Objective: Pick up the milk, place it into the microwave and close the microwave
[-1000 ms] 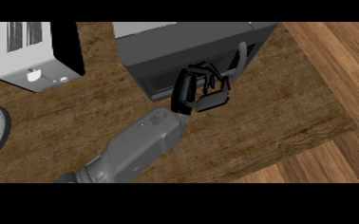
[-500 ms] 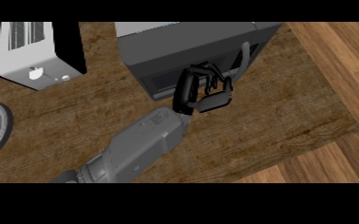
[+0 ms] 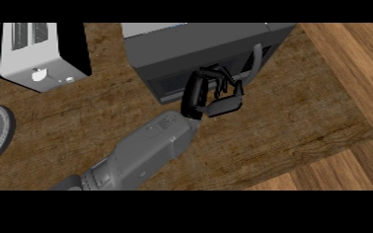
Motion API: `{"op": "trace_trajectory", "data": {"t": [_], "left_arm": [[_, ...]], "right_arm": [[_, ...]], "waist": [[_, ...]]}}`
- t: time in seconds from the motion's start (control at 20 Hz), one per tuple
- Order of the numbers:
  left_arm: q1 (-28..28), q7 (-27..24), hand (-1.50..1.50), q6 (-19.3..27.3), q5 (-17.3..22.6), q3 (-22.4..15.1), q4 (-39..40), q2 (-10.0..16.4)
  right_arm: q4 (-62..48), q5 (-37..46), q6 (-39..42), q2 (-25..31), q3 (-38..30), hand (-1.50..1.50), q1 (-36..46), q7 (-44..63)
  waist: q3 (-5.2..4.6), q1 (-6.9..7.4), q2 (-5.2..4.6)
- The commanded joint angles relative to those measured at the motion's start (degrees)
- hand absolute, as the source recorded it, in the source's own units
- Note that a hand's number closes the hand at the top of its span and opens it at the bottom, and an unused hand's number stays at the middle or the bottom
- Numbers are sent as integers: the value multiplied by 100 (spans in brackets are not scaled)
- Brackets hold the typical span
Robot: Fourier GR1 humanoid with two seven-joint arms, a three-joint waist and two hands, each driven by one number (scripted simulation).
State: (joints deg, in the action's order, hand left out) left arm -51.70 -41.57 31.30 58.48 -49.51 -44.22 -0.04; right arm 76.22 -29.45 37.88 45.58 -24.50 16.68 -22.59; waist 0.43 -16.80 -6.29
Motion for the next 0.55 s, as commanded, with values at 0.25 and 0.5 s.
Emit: {"op": "trace_trajectory", "data": {"t": [0.25, 0.5], "left_arm": [[-614, 83, 150, -99, 249, 261, 467, 4], [-592, 5, 150, -71, 353, 161, 477, 4]], "right_arm": [[-311, -220, 231, 78, -2, -150, 263, 0], [-454, -226, 304, 188, -6, -150, 332, 50]], "waist": [[-15, 67, -66], [-8, 28, -81]]}}
